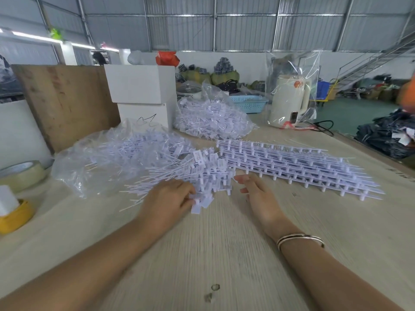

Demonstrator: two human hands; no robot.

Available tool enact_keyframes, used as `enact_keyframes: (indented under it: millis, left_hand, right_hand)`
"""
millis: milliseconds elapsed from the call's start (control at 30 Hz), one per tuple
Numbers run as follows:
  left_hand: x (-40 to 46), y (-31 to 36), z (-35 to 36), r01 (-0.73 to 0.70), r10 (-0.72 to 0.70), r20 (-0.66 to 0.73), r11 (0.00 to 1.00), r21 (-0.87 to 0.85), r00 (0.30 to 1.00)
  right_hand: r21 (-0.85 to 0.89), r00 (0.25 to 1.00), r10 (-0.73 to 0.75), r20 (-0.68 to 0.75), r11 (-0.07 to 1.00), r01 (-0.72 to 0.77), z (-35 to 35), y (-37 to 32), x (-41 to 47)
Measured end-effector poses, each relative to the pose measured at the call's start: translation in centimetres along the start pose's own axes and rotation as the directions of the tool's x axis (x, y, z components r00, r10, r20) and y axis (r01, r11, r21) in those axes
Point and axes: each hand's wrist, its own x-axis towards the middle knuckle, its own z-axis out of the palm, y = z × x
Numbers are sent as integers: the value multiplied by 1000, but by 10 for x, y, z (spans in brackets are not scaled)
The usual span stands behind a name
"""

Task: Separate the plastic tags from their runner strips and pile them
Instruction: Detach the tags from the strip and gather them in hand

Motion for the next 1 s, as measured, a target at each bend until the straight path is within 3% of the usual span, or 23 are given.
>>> enact_keyframes:
  millis: [67, 133, 233, 367, 567, 733, 867, 1000]
  left_hand:
    - [-1, -1, 9, 102, -84, 132, 985, -139, 988]
    - [-5, -6, 9, 50, -24, 135, 980, -192, 991]
    - [-12, -15, -5, -132, 134, 38, 989, -62, 990]
    - [-10, -18, -12, -219, 212, 112, 974, 60, 971]
    - [16, -15, 14, 20, -28, 139, 998, 60, 990]
    - [9, -11, -4, 1, -2, 72, 1000, 20, 997]
    - [26, 20, -15, 11, -4, 75, 995, -103, 997]
    - [72, 69, 1, 85, -55, 106, 950, -301, 993]
  right_hand:
    - [-13, 1000, -7, 0, 1000, 7, 0, 0, 1]
    - [-34, 1000, -19, 1, 999, 19, 0, 0, 1]
    - [-38, 1000, -28, 11, 999, 29, 1, -1, 1]
    - [-28, 1000, -20, 5, 999, 20, 1, -2, 0]
    - [-7, 1000, -7, -5, 1000, 7, 0, -7, -2]
    - [19, 999, -30, -15, 999, 30, 2, -7, -1]
    - [165, 980, -42, -196, 983, 75, -3, -9, -1]
    - [346, 919, 53, -391, 934, 93, -12, -8, 1]
